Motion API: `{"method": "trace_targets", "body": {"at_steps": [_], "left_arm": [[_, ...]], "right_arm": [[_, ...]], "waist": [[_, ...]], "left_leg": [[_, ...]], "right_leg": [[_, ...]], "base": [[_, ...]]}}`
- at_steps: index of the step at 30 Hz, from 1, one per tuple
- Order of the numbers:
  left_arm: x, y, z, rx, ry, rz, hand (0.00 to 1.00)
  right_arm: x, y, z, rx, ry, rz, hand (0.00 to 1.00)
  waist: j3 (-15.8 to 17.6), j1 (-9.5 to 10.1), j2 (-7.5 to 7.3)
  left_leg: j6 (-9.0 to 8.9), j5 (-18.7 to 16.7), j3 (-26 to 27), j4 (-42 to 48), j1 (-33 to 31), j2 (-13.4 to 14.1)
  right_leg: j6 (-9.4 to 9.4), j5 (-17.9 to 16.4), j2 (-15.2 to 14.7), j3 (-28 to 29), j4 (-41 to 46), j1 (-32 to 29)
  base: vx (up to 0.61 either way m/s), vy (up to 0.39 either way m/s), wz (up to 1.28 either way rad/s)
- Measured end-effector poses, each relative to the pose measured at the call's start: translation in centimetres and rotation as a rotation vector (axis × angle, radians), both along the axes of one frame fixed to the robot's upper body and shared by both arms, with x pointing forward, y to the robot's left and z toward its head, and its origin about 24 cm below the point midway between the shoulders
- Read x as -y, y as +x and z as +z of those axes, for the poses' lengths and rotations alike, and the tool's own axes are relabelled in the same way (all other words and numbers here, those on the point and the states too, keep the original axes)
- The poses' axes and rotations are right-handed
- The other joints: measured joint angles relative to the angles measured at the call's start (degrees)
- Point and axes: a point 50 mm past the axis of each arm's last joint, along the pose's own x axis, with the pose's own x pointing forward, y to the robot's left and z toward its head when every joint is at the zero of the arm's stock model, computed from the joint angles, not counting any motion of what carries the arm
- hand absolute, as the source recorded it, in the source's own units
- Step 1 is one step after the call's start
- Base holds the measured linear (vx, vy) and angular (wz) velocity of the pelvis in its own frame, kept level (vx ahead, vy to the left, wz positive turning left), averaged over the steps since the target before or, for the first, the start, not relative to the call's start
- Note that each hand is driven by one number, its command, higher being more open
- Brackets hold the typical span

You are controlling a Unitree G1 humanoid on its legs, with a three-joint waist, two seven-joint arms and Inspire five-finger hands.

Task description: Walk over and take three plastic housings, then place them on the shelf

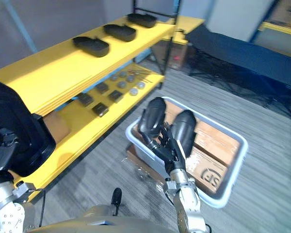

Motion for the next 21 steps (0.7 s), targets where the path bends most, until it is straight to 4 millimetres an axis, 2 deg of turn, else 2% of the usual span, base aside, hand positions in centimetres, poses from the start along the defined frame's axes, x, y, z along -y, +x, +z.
{"method": "trace_targets", "body": {"at_steps": [1, 2, 3, 4, 6, 7, 9, 11, 12, 14, 15, 17, 18, 19, 20, 21], "left_arm": [[0.0, -0.1, -0.1, 0.003, -0.011, -0.024, 0.0], [0.1, -0.3, -0.2, 0.012, -0.021, -0.059, 0.0], [0.2, -0.7, -0.2, 0.02, -0.022, -0.082, 0.0], [0.3, -0.8, -0.2, 0.022, -0.018, -0.091, 0.0], [0.4, -0.8, 0.1, 0.048, -0.005, -0.106, 0.0], [0.5, -0.7, 0.1, 0.055, -0.005, -0.111, 0.0], [1.1, -0.3, 0.2, 0.065, -0.006, -0.141, 0.0], [1.2, -0.1, 0.3, 0.065, 0.001, -0.146, 0.0], [1.1, 0.0, 0.4, 0.07, 0.007, -0.146, 0.0], [1.3, 0.7, 0.7, 0.098, 0.011, -0.165, 0.0], [1.4, 1.2, 1.0, 0.124, 0.016, -0.183, 0.0], [1.5, 1.8, 1.3, 0.148, 0.022, -0.205, 0.0], [1.7, 2.0, 1.4, 0.158, 0.021, -0.216, 0.0], [1.9, 2.3, 1.6, 0.165, 0.042, -0.235, 0.0], [1.9, 2.8, 2.0, 0.169, 0.081, -0.251, 0.0], [2.0, 3.1, 2.2, 0.177, 0.087, -0.261, 0.0]], "right_arm": [[0.2, 0.0, 0.0, -0.002, -0.005, -0.02, 1.0], [0.8, 0.0, 0.0, -0.006, -0.017, -0.062, 1.0], [1.2, 0.1, 0.1, -0.007, -0.054, -0.088, 1.0], [1.3, 0.2, 0.2, -0.003, -0.064, -0.095, 1.0], [1.1, 0.9, 0.6, 0.029, -0.058, -0.089, 1.0], [0.9, 1.1, 0.7, 0.038, -0.055, -0.084, 1.0], [0.0, 1.3, 0.4, 0.042, -0.031, -0.058, 1.0], [-0.8, 1.3, 0.2, 0.039, -0.014, -0.032, 1.0], [-1.5, 1.3, 0.3, 0.048, 0.009, -0.022, 1.0], [-1.7, 1.6, 0.5, 0.061, 0.019, -0.034, 1.0], [-1.6, 2.0, 0.8, 0.075, 0.016, -0.051, 1.0], [-1.2, 2.4, 1.1, 0.088, 0.014, -0.081, 1.0], [-0.9, 2.7, 1.4, 0.099, 0.007, -0.096, 1.0], [-0.3, 2.8, 1.5, 0.105, 0.004, -0.129, 1.0], [0.0, 2.8, 1.6, 0.113, 0.011, -0.16, 1.0], [0.2, 2.7, 1.6, 0.12, 0.013, -0.172, 1.0]], "waist": [[0.2, -0.03, -0.1], [0.4, 0.35, -0.11], [0.4, 0.5, -0.24], [0.5, 0.67, -0.24], [0.8, 1.32, -0.28], [1.1, 1.24, -0.1], [1.9, 1.15, 0.53], [2.5, 1.23, 0.43], [3.2, 1.24, -0.03], [3.6, 0.87, -0.87], [4.1, 0.86, -1.24], [4.4, 0.66, -1.64], [4.7, -0.37, -0.95], [5.1, -1.16, -0.3], [5.2, -2.12, -0.15], [5.2, -2.73, -0.15]], "left_leg": [[0.76, -0.5, 3.7, 1.2, -0.6, 0.7], [1.49, -1.1, 10.5, 3.1, -1.0, 2.3], [1.89, -1.5, 15.0, 4.0, -0.9, 2.9], [2.12, -1.7, 16.2, 4.3, -1.0, 3.0], [2.16, -1.9, 18.3, 3.9, -1.1, 1.3], [2.16, -1.9, 18.9, 3.9, -1.1, 1.0], [2.11, -2.4, 22.3, 4.7, -0.9, 1.5], [3.26, -3.1, 23.9, 7.2, -1.0, 2.0], [4.16, -4.7, 24.7, 9.9, -1.4, 2.4], [4.68, -7.0, 24.8, 13.1, -2.9, 2.2], [5.02, -8.6, 24.7, 14.8, -3.6, 1.6], [5.8, -10.5, 24.1, 15.2, -3.6, 0.6], [6.35, -11.0, 23.0, 15.2, -3.2, 0.0], [6.54, -11.3, 21.3, 13.7, -1.9, -0.9], [6.28, -11.2, 19.0, 11.5, -0.8, -1.9], [5.86, -10.9, 17.4, 9.9, -0.3, -2.5]], "right_leg": [[0.02, 0.0, 0.0, -1.9, 0.4, 0.8], [0.11, -0.1, 0.0, -4.8, 1.2, 2.3], [0.12, -0.5, -0.4, -7.1, 1.8, 3.6], [0.0, -0.7, -0.6, -7.7, 2.0, 4.0], [-0.72, -3.4, -1.9, -7.9, 1.4, 4.5], [-0.2, -4.1, -2.2, -7.8, 1.3, 4.6], [-0.06, -4.1, -3.2, -6.5, 1.1, 4.4], [0.14, -4.2, -3.8, -4.9, 1.3, 4.4], [0.41, -4.4, -4.9, -4.0, 2.1, 4.4], [1.0, -4.9, -7.1, -3.9, 4.9, 3.5], [0.03, -5.7, -8.8, -3.9, 7.4, 2.8], [-3.94, -6.3, -11.0, -3.9, 12.2, 2.2], [-7.07, -4.4, -12.8, -3.2, 17.3, 1.0], [-11.68, -1.1, -14.8, 1.2, 24.9, -1.5], [-9.96, -1.6, -13.9, 8.8, 29.7, -4.6], [-7.92, -3.1, -12.1, 12.2, 30.9, -6.4]], "base": [[-0.05, 0.0, 1.92], [0.0, 0.042, 1.7], [0.02, 0.059, 1.52], [0.02, 0.08, 1.09], [-0.03, 0.096, 0.55], [-0.09, 0.125, 0.24], [-0.11, 0.17, -0.04], [-0.07, 0.187, -0.35], [-0.04, 0.189, -0.34], [0.02, 0.159, -0.07], [0.06, 0.167, 0.11], [0.09, 0.16, 0.26], [0.11, 0.2, 0.55], [0.12, 0.219, 0.84], [0.13, 0.193, 0.85], [0.12, 0.122, 1.22]]}}
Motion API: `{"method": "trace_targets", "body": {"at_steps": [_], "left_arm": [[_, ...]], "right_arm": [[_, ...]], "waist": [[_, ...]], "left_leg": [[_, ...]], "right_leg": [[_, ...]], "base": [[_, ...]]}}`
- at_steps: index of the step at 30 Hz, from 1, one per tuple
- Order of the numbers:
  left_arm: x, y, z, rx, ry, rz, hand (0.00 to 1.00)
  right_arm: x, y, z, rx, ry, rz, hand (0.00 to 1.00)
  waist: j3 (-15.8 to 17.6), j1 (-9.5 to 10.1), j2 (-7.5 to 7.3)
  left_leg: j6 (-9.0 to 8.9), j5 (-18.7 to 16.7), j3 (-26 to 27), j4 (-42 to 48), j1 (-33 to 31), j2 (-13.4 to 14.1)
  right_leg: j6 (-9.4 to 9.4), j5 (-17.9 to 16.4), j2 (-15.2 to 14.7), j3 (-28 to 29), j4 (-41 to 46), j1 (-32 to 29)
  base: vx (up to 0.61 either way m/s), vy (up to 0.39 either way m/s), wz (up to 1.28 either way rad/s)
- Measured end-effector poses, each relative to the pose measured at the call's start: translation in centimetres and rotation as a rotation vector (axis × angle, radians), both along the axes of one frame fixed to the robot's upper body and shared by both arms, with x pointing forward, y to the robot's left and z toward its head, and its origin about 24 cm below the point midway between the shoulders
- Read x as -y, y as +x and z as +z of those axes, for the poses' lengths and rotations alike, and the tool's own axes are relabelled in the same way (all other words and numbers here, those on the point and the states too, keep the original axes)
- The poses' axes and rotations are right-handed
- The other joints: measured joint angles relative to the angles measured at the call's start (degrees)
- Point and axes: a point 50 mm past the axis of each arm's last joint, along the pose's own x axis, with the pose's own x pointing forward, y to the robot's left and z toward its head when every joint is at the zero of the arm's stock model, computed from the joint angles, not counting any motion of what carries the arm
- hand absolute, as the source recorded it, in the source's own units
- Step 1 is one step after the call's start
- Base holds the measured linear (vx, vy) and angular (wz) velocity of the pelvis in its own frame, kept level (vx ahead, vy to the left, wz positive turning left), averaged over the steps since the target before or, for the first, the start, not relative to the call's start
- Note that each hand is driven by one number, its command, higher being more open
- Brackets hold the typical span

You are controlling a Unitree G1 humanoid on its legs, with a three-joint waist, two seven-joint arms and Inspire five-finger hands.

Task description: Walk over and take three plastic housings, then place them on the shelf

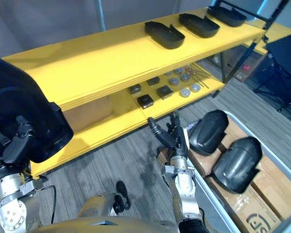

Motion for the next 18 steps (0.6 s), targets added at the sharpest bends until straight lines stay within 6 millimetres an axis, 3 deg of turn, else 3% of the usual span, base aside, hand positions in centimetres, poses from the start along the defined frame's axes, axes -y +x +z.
{"method": "trace_targets", "body": {"at_steps": [1, 2, 3, 4, 5, 6, 7, 8, 9, 11, 14, 15, 18], "left_arm": [[0.4, 0.7, 0.4, 0.026, -0.001, -0.029, 0.0], [0.7, 1.0, 0.5, 0.037, -0.004, -0.045, 0.0], [1.2, 1.8, 0.5, 0.048, -0.004, -0.075, 0.0], [1.2, 2.1, 0.8, 0.057, 0.017, -0.086, 0.0], [1.2, 2.5, 1.3, 0.073, 0.062, -0.107, 0.0], [1.3, 3.3, 0.8, 0.052, 0.054, -0.127, 0.0], [1.5, 3.5, 0.4, 0.037, 0.047, -0.137, 0.0], [2.0, 3.7, 0.0, 0.015, 0.048, -0.176, 0.0], [2.6, 3.8, -0.4, -0.002, 0.051, -0.221, 0.0], [3.3, 3.7, -0.8, -0.026, 0.047, -0.271, 0.0], [3.8, 3.5, -0.7, -0.021, 0.055, -0.312, 0.0], [3.9, 3.4, -0.3, -0.008, 0.061, -0.319, 0.0], [3.8, 3.3, 0.1, 0.013, 0.055, -0.311, 0.0]], "right_arm": [[0.8, -0.2, 0.5, 0.028, -0.003, -0.034, 1.0], [1.2, -0.3, 0.8, 0.041, -0.005, -0.052, 1.0], [1.9, -0.6, 1.1, 0.064, -0.006, -0.09, 1.0], [2.0, -0.7, 1.4, 0.083, 0.002, -0.106, 1.0], [2.5, -1.0, 2.2, 0.131, -0.009, -0.126, 1.0], [3.0, -1.0, 2.4, 0.139, -0.021, -0.144, 1.0], [3.3, -1.2, 2.4, 0.137, -0.027, -0.156, 1.0], [3.7, -1.7, 2.2, 0.13, -0.027, -0.188, 1.0], [4.0, -2.4, 1.9, 0.112, -0.027, -0.212, 1.0], [3.9, -3.4, 1.8, 0.101, -0.025, -0.225, 1.0], [3.3, -4.1, 4.4, 0.189, -0.149, -0.263, 1.0], [3.2, -4.1, 5.7, 0.245, -0.244, -0.31, 1.0], [3.4, -3.7, 8.4, 0.384, -0.318, -0.435, 1.0]], "waist": [[0.2, -1.31, 0.34], [0.4, -1.73, 0.69], [0.8, -2.93, 0.29], [1.0, -3.23, -1.11], [2.0, -1.97, -1.18], [2.4, -2.31, -1.47], [2.3, -2.48, -0.45], [2.2, -3.19, 0.84], [2.4, -3.55, 1.05], [2.4, -3.56, 1.0], [2.0, -3.72, 0.35], [1.6, -3.61, -0.41], [0.2, -3.08, -1.92]], "left_leg": [[-1.82, 1.2, -3.8, -5.3, 1.9, -1.6], [-2.66, 1.4, -5.4, -7.1, 2.8, -2.0], [-6.14, -1.2, -6.4, -7.5, 3.7, -2.8], [-2.89, -3.2, -6.6, -1.8, 1.6, -3.3], [0.86, -4.8, -11.3, 5.1, 1.2, -2.9], [0.73, -5.0, -12.6, 5.0, 3.0, -3.9], [0.79, -4.9, -13.2, 4.5, 3.6, -3.8], [0.8, -4.9, -14.6, 4.1, 4.8, -3.6], [0.77, -5.1, -15.9, 4.1, 6.5, -3.7], [0.75, -5.2, -16.5, 4.1, 9.6, -3.7], [0.07, -6.1, -17.7, 2.4, 13.1, -4.7], [0.17, -6.8, -18.2, 2.1, 13.6, -5.3], [-0.72, -8.2, -19.6, 2.5, 13.7, -5.9]], "right_leg": [[1.62, -3.2, 5.2, 4.7, 0.4, -4.1], [1.22, -3.9, 7.3, 5.3, -0.4, -5.4], [0.34, -4.5, 9.8, 6.7, -3.7, -8.4], [0.15, -5.1, 8.8, 7.1, -4.4, -10.2], [0.93, -5.6, 7.6, 8.4, -4.9, -13.4], [0.68, -6.0, 7.2, 12.6, -6.4, -16.5], [1.05, -5.6, 8.1, 14.3, -7.2, -18.2], [2.89, -4.4, 9.1, 16.9, -10.1, -20.2], [4.22, -2.9, 9.0, 19.1, -12.4, -21.5], [4.38, -0.3, 8.9, 19.9, -14.0, -21.9], [4.24, 2.5, 8.8, 20.7, -14.3, -21.6], [4.15, 2.6, 9.1, 20.8, -14.4, -21.1], [4.15, 2.6, 10.7, 20.9, -16.8, -18.0]], "base": [[0.09, 0.059, 1.1], [0.11, 0.045, 1.4], [0.11, 0.014, 1.01], [0.2, -0.041, 0.77], [0.22, -0.028, 0.36], [0.2, -0.011, 0.2], [0.18, 0.098, 0.49], [0.22, 0.116, 0.61], [0.24, 0.107, 0.63], [0.26, 0.061, 0.51], [0.25, 0.039, 0.47], [0.24, 0.0, 0.41], [0.17, -0.05, 0.27]]}}
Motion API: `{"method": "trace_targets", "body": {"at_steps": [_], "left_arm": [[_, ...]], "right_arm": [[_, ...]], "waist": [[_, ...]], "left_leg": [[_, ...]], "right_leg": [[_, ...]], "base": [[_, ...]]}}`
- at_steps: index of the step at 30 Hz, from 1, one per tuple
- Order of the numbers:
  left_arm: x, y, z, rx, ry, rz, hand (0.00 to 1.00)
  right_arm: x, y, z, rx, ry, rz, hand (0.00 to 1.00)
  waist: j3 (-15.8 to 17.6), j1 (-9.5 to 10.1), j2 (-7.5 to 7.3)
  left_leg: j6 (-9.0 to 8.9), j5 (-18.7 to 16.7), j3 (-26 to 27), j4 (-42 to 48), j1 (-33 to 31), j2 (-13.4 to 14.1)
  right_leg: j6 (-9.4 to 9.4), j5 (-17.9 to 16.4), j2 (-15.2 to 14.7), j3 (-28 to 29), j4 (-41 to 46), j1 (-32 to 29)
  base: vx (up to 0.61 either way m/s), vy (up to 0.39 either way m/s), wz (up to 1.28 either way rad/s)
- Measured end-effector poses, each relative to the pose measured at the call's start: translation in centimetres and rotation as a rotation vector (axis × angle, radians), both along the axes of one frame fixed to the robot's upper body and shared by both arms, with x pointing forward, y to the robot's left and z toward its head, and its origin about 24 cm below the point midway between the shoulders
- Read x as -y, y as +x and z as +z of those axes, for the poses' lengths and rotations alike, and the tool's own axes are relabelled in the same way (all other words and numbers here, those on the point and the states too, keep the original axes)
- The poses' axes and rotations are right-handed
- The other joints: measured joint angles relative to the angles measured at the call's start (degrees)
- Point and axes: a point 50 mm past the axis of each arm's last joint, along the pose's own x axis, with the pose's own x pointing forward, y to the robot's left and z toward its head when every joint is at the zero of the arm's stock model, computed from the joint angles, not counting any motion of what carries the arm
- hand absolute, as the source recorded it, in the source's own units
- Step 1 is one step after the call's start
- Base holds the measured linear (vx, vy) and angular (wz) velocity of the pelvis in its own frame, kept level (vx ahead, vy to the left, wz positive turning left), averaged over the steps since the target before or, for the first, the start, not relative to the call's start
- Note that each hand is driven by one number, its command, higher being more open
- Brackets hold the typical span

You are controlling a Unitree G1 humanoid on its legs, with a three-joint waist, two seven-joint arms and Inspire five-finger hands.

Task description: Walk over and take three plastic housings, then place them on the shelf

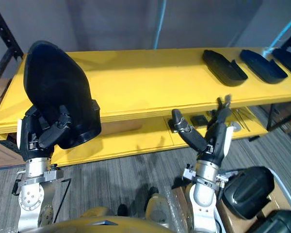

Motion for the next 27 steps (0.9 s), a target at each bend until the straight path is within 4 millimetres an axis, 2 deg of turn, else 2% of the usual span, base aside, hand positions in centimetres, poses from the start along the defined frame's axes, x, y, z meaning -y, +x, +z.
{"method": "trace_targets", "body": {"at_steps": [2, 3, 4, 5, 6, 7, 8, 9, 10, 11, 12, 13, 14, 15, 16, 17, 19, 21, 23, 24, 27], "left_arm": [[-0.2, -0.1, 0.1, 0.01, -0.038, 0.008, 0.0], [-0.2, -0.1, 0.2, 0.013, -0.046, 0.011, 0.0], [-0.3, -0.1, 0.2, 0.017, -0.073, 0.011, 0.0], [-0.3, -0.1, 0.1, 0.017, -0.076, 0.011, 0.0], [-0.3, -0.2, 0.1, 0.017, -0.076, 0.011, 0.0], [-0.2, -0.2, 0.1, 0.011, -0.075, 0.009, 0.0], [-0.3, -0.2, 0.1, 0.011, -0.074, 0.009, 0.0], [-0.3, 0.0, 0.0, 0.012, -0.078, 0.011, 0.0], [-0.1, 0.0, -0.1, 0.009, -0.08, 0.004, 0.0], [-0.1, 0.1, -0.1, 0.006, -0.073, -0.008, 0.0], [0.0, 0.2, -0.1, 0.01, -0.068, -0.024, 0.0], [0.1, 0.3, 0.0, 0.015, -0.065, -0.035, 0.0], [0.3, 0.6, 0.3, 0.031, -0.057, -0.058, 0.0], [0.4, 0.8, 0.5, 0.048, -0.051, -0.086, 0.0], [0.5, 1.0, 0.7, 0.057, -0.047, -0.096, 0.0], [0.6, 1.3, 0.9, 0.068, -0.039, -0.112, 0.0], [0.7, 1.7, 1.2, 0.077, -0.028, -0.129, 0.0], [0.4, 2.0, 1.7, 0.08, 0.007, -0.161, 0.0], [0.3, 2.1, 1.8, 0.061, 0.0, -0.191, 0.0], [0.3, 2.2, 1.8, 0.042, 0.001, -0.212, 0.0], [0.5, 2.4, 1.7, 0.008, -0.028, -0.254, 0.0]], "right_arm": [[0.7, -0.2, 1.2, 0.075, 0.005, -0.062, 1.0], [1.0, -0.3, 1.5, 0.093, 0.002, -0.082, 1.0], [2.1, -0.7, 2.0, 0.116, -0.016, -0.135, 1.0], [2.5, -0.8, 2.0, 0.118, -0.022, -0.154, 1.0], [3.3, -1.1, 2.1, 0.117, -0.032, -0.186, 1.0], [4.0, -1.5, 2.1, 0.11, -0.03, -0.203, 1.0], [4.2, -1.6, 2.1, 0.112, -0.021, -0.208, 1.0], [4.6, -1.6, 2.2, 0.114, -0.03, -0.223, 1.0], [4.9, -1.5, 2.3, 0.114, -0.043, -0.233, 1.0], [5.3, -1.4, 2.3, 0.108, -0.057, -0.24, 1.0], [5.9, -1.2, 2.5, 0.112, -0.073, -0.253, 1.0], [6.2, -1.1, 2.7, 0.121, -0.079, -0.264, 1.0], [6.6, -1.1, 3.1, 0.137, -0.092, -0.279, 1.0], [7.0, -1.0, 3.4, 0.142, -0.103, -0.293, 1.0], [7.1, -1.0, 3.5, 0.143, -0.11, -0.296, 1.0], [7.2, -0.8, 3.5, 0.137, -0.11, -0.299, 1.0], [7.2, -0.7, 3.4, 0.124, -0.099, -0.291, 1.0], [7.3, -0.7, 3.2, 0.112, -0.063, -0.275, 1.0], [7.1, -0.6, 2.8, 0.094, -0.052, -0.26, 1.0], [6.8, -0.4, 2.7, 0.085, -0.049, -0.238, 1.0], [6.2, -0.2, 2.3, 0.064, -0.044, -0.209, 1.0]], "waist": [[-0.7, 0.16, -0.56], [-0.9, 0.17, -0.62], [-1.2, 0.04, -0.2], [-1.4, -0.3, -0.04], [-1.8, -0.86, 0.55], [-2.2, -0.87, 1.29], [-2.2, -0.96, 1.37], [-2.1, -2.11, 1.54], [-1.9, -2.23, 1.61], [-2.0, -1.49, 1.73], [-2.1, -1.34, 1.81], [-1.9, -1.53, 2.01], [-2.1, -1.95, 3.34], [-2.7, -2.27, 4.73], [-2.8, -2.28, 5.56], [-2.9, -2.48, 6.11], [-3.1, -3.53, 5.59], [-2.3, -3.99, 4.33], [-2.4, -4.11, 3.65], [-2.5, -4.13, 3.32], [-2.5, -4.11, 2.96]], "left_leg": [[-0.45, -0.5, -0.6, -0.2, 0.0, -0.1], [-0.44, -0.7, -0.8, -0.2, 0.0, -0.1], [-1.05, -1.5, -1.5, -0.1, 0.0, 0.2], [-1.25, -1.8, -2.0, 0.1, 0.0, 0.3], [-2.04, -3.0, -2.7, 1.1, -0.1, 0.9], [-3.78, -4.3, -2.5, 3.3, -0.1, 1.9], [-4.08, -4.5, -1.7, 6.7, -1.3, 2.3], [-5.8, -5.4, 1.0, 19.8, -7.0, 3.8], [-7.31, -5.3, 4.1, 29.6, -11.6, 5.8], [-6.41, -7.1, 6.9, 31.8, -13.4, 8.3], [-6.97, -8.0, 8.3, 28.8, -14.4, 11.2], [-7.43, -7.8, 8.6, 25.7, -14.6, 12.4], [-9.08, -6.0, 7.9, 18.6, -14.4, 14.5], [-10.11, -0.8, 6.6, 10.8, -13.4, 15.7], [-10.19, 3.1, 6.2, 7.7, -12.4, 16.2], [-11.05, 6.9, 6.5, 5.4, -10.7, 15.7], [-10.33, 7.5, 7.6, 1.4, -8.0, 13.2], [-9.25, 8.3, 9.5, -1.7, -6.0, 11.4], [-9.15, 8.3, 10.3, -2.6, -5.1, 10.9], [-8.95, 8.4, 11.0, -3.7, -4.3, 10.7], [-8.87, 8.5, 11.9, -4.5, -3.6, 10.5]], "right_leg": [[0.12, 0.2, 1.3, 0.9, -2.5, 2.3], [-0.53, 0.8, 1.7, 1.1, -3.3, 3.2], [-0.9, 2.8, 2.6, 1.1, -5.3, 4.0], [-0.75, 2.9, 2.9, 1.0, -5.6, 4.3], [-0.76, 2.9, 3.8, 1.0, -5.7, 4.8], [-1.17, 2.6, 5.0, 1.2, -6.5, 6.3], [-1.1, 2.7, 5.2, 1.3, -7.8, 7.5], [-1.28, 3.9, 5.3, 0.4, -10.7, 10.4], [-0.95, 4.5, 5.1, -0.1, -12.1, 12.3], [-1.16, 4.5, 5.0, 0.7, -12.7, 13.4], [-1.48, 4.2, 4.6, 1.3, -13.1, 14.3], [-1.56, 4.2, 4.3, 1.4, -13.6, 14.9], [-1.47, 4.1, 4.1, 1.5, -13.8, 15.7], [-0.79, 3.7, 3.8, 2.0, -13.5, 15.5], [-0.01, 3.1, 3.8, 2.8, -13.3, 15.5], [1.48, 2.1, 3.0, 4.4, -12.3, 15.5], [1.87, 1.8, 0.6, 4.6, -11.6, 14.9], [2.46, 2.0, -1.1, 5.9, -11.7, 14.5], [2.87, 2.3, -1.6, 5.9, -12.0, 14.6], [3.91, 3.0, -1.7, 6.0, -12.6, 14.8], [4.11, 3.2, -1.8, 5.9, -12.9, 14.8]], "base": [[0.14, -0.08, 0.1], [0.16, -0.107, 0.13], [0.17, -0.104, 0.13], [0.22, -0.134, 0.23], [0.25, -0.149, 0.2], [0.25, -0.127, 0.16], [0.23, -0.112, 0.26], [0.18, -0.064, 0.3], [0.2, -0.083, 0.08], [0.22, -0.105, -0.29], [0.22, -0.114, -0.37], [0.23, -0.077, -0.2], [0.22, 0.027, -0.18], [0.25, 0.132, -0.29], [0.21, 0.185, -0.51], [0.2, 0.231, -0.49], [0.13, 0.183, -0.33], [0.08, 0.131, -0.28], [0.05, 0.076, -0.25], [0.04, 0.049, -0.25], [0.01, 0.02, -0.18]]}}
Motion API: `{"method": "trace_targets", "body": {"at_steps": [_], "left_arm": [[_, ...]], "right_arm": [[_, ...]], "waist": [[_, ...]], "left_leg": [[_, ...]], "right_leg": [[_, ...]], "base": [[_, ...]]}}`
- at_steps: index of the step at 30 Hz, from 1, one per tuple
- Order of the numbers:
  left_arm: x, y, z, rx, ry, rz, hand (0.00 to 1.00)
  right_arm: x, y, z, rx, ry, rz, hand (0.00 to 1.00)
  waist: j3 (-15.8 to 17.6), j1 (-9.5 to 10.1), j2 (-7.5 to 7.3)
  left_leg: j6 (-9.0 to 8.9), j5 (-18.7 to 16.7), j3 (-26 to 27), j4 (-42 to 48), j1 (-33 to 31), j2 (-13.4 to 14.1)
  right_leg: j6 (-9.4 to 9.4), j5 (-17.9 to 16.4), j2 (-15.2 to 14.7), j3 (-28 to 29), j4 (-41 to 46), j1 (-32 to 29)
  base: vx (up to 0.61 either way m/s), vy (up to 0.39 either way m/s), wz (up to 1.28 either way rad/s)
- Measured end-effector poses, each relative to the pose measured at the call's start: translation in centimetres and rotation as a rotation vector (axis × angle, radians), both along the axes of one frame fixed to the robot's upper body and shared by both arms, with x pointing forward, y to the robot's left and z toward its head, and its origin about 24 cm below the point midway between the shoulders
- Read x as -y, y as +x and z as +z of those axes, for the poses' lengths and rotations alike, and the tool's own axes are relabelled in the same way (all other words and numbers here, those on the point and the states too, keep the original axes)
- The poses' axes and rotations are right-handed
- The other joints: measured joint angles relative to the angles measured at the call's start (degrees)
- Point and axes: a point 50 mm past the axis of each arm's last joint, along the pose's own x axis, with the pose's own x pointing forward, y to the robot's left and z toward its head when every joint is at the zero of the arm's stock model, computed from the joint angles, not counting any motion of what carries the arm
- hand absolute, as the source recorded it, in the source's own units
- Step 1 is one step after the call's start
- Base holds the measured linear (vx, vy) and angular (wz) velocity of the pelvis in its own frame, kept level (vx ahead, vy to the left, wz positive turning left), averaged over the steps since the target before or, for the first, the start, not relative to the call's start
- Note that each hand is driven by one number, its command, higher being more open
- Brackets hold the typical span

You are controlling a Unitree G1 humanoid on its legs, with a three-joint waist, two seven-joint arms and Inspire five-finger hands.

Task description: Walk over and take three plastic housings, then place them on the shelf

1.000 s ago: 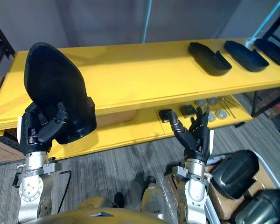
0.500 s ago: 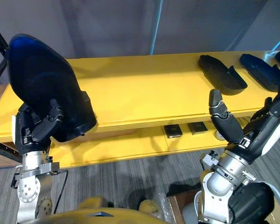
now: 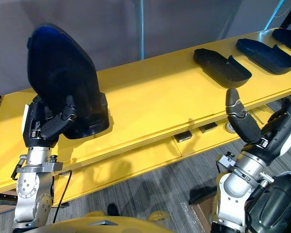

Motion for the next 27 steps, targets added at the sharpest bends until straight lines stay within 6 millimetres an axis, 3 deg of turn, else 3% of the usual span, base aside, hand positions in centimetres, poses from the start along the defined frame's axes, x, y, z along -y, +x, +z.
{"method": "trace_targets", "body": {"at_steps": [7, 10, 13, 15, 18, 21, 25, 27], "left_arm": [[2.1, 1.1, -0.9, -0.12, -0.024, -0.162, 0.0], [3.8, 2.9, -0.2, -0.103, -0.006, -0.228, 0.0], [4.8, 5.4, 1.1, -0.064, -0.009, -0.212, 0.0], [4.4, 7.3, 1.9, -0.061, -0.026, -0.124, 0.0], [3.6, 9.0, 2.4, -0.079, -0.027, -0.027, 0.0], [1.9, 10.8, 2.4, -0.119, -0.027, 0.079, 0.0], [-0.1, 13.0, 2.8, -0.19, -0.029, 0.154, 0.0], [-0.9, 13.8, 2.7, -0.222, -0.007, 0.184, 0.0]], "right_arm": [[-1.0, 0.7, -0.8, -0.07, 0.015, 0.094, 1.0], [-1.6, 1.1, -1.1, -0.085, 0.045, 0.224, 1.0], [-2.9, 1.2, -2.9, -0.166, 0.104, 0.39, 1.0], [-3.9, 1.0, -5.7, -0.311, 0.158, 0.503, 1.0], [-4.7, -0.5, -9.9, -0.535, 0.233, 0.584, 1.0], [-5.8, -3.2, -15.1, -0.84, 0.328, 0.69, 1.0], [-7.4, -7.4, -20.6, -1.243, 0.363, 0.843, 1.0], [-8.0, -9.3, -22.4, -1.369, 0.394, 0.861, 1.0]], "waist": [[0.0, -1.49, -0.12], [0.0, -2.36, -0.1], [-0.2, -3.61, -0.37], [-0.3, -5.53, -0.37], [-0.4, -6.9, -0.06], [-0.5, -8.26, -0.02], [-0.7, -8.9, -0.31], [-0.6, -9.25, -0.6]], "left_leg": [[-0.07, 2.8, 1.5, -5.6, 2.6, -0.9], [-0.35, 4.0, 2.5, -7.8, 3.3, -0.9], [-0.38, 4.8, 4.3, -9.3, 3.8, -0.7], [-0.13, 5.0, 5.6, -9.3, 4.1, -0.6], [-0.18, 5.0, 7.1, -9.3, 4.3, -0.4], [-0.39, 5.0, 7.7, -9.5, 4.3, 0.3], [-0.72, 5.4, 7.6, -9.5, 2.5, 0.6], [-0.67, 5.6, 7.5, -9.3, 1.8, 0.6]], "right_leg": [[-0.18, 0.6, 0.3, 0.6, -0.9, -0.3], [-0.2, 1.3, 0.7, 1.7, -1.2, -1.1], [-0.08, 2.0, 1.1, 3.4, -1.6, -2.1], [0.07, 2.2, 1.2, 4.8, -1.5, -2.7], [0.29, 2.4, 1.4, 6.3, -1.4, -3.4], [0.18, 2.4, 1.9, 7.0, -1.4, -4.0], [-0.07, 2.3, 2.5, 7.3, -0.6, -5.8], [-0.1, 2.3, 2.6, 7.3, -0.5, -6.4]], "base": [[-0.02, 0.015, -0.09], [-0.05, 0.023, -0.19], [-0.05, 0.037, -0.3], [-0.03, 0.031, -0.31], [0.0, 0.015, -0.27], [0.01, 0.0, -0.12], [0.0, -0.009, 0.0], [0.01, -0.002, 0.03]]}}
